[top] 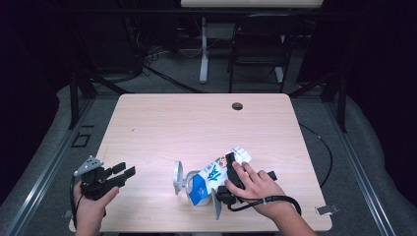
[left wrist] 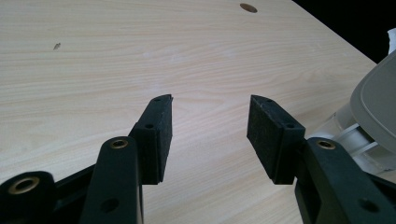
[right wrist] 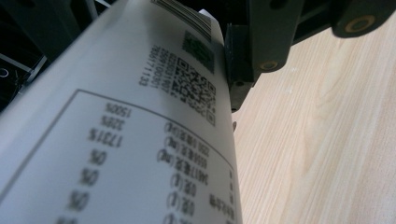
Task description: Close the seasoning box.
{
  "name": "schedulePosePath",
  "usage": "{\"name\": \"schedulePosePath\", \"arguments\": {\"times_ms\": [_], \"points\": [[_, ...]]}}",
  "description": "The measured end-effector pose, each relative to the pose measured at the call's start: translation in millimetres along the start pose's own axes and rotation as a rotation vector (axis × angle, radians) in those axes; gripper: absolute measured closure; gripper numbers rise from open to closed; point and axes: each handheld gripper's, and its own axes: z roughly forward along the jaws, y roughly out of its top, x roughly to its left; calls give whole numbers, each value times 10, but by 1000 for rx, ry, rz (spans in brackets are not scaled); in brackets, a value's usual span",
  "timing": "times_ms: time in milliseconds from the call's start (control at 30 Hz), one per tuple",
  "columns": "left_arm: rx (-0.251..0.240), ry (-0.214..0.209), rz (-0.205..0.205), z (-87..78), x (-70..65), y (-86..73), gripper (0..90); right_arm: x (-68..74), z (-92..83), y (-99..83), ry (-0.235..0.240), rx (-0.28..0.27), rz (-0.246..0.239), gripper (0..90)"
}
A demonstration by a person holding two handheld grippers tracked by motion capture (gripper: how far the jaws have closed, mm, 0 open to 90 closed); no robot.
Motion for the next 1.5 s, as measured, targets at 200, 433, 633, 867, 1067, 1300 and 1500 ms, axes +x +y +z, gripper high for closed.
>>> {"name": "schedulePosePath", "arguments": {"times_ms": [200,433,633,867,1067,1300,1500], "points": [[-2,0,0,-2,-2,2,508,-4,-3,0,-7,1,-7,511],[-2,0,0,-3,-1,2,508,-15,-4,2,-13,0,-11,513],[-8,1,-3,-2,1,-1,508,-26,-5,-1,-5,-2,-6,516],[-5,1,-1,-3,2,1,508,-28,-8,-3,-2,-3,-4,519],[-7,0,-2,-6,5,1,508,-35,-13,-5,-4,-1,-7,525],[-7,0,-3,-7,7,0,508,-55,-15,-7,0,-4,-6,539],[-3,1,-5,-7,11,-2,508,-51,-22,-11,9,-5,-3,550]]}}
